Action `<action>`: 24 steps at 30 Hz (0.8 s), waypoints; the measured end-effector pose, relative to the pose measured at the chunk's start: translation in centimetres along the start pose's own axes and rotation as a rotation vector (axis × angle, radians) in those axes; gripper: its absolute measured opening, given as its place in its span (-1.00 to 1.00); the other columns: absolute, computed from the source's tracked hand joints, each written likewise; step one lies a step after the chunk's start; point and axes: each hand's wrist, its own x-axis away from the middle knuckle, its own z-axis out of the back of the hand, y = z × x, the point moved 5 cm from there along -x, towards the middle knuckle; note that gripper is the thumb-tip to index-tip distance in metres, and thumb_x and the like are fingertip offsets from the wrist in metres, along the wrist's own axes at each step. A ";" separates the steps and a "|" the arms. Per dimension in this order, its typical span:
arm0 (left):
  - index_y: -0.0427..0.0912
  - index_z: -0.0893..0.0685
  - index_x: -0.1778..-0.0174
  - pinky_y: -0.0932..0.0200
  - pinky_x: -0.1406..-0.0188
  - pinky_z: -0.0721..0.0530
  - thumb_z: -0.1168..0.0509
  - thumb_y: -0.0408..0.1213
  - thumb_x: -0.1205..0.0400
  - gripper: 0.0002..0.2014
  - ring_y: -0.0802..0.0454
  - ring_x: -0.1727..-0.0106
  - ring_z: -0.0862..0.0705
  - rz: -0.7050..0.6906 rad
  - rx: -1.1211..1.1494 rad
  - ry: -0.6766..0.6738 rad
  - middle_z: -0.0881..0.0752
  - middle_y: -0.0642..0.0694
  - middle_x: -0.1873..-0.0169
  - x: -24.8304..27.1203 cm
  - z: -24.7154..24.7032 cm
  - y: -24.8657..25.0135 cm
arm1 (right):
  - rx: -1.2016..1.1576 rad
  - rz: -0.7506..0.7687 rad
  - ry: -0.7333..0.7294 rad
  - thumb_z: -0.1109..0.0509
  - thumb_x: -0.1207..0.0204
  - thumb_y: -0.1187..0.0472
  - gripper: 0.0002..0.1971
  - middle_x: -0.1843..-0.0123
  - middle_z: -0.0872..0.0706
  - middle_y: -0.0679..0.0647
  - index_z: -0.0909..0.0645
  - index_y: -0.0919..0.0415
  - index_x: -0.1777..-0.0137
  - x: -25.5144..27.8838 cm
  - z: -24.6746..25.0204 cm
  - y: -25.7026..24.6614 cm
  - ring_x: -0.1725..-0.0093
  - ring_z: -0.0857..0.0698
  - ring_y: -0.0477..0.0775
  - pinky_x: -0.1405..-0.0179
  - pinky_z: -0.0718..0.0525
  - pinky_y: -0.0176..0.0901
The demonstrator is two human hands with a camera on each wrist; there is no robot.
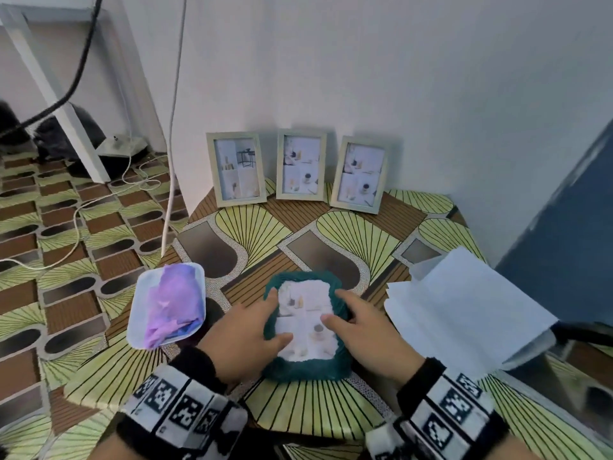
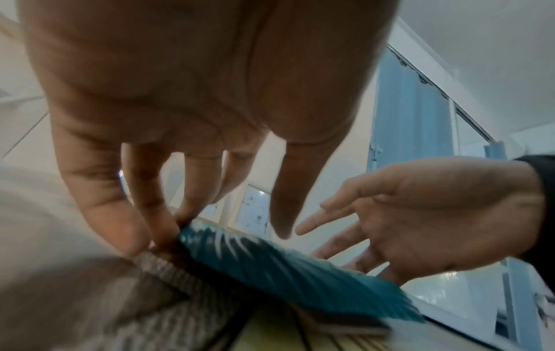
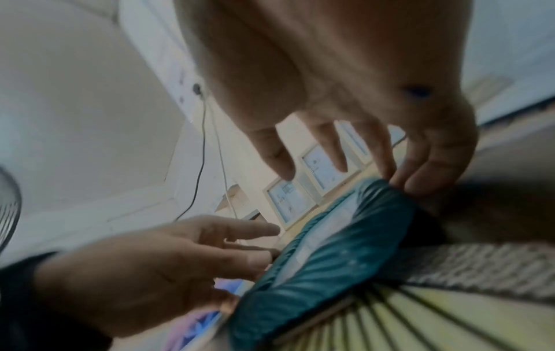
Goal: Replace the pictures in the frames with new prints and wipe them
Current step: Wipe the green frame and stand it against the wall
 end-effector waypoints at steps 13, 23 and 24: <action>-0.28 -0.55 -0.45 0.20 0.03 -0.79 -0.40 -0.64 -0.39 -0.35 -0.04 -0.21 -0.77 0.038 1.465 0.192 -0.76 -0.05 -0.26 0.7 4.0 1.2 | -1.057 -0.144 0.275 -0.26 -0.68 0.36 -0.75 -0.05 -0.81 0.28 -0.55 0.21 -0.32 1.0 5.4 -3.3 0.03 -0.81 0.23 0.05 -0.81 0.17; -0.21 -0.59 -0.42 0.16 -0.12 -0.73 -0.45 -0.46 -0.33 -0.34 0.05 -0.28 -0.73 -0.146 1.440 0.149 -0.75 0.00 -0.29 2.6 11.4 5.2 | -1.217 -0.050 -0.261 -0.03 -0.79 0.07 -0.60 -0.40 -0.67 0.30 -0.43 0.09 -0.56 2.6 8.2 -9.9 -0.33 -0.69 0.39 -0.15 -0.71 0.40; -0.22 -0.60 -0.42 0.16 -0.13 -0.73 -0.46 -0.44 -0.32 -0.34 0.04 -0.28 -0.73 -0.147 1.434 0.141 -0.75 -0.01 -0.28 2.6 11.8 5.4 | -1.223 -0.060 -0.282 -0.01 -0.79 0.06 -0.57 -0.41 -0.65 0.32 -0.42 0.15 -0.58 2.6 8.5 -10.2 -0.34 -0.68 0.39 -0.15 -0.71 0.37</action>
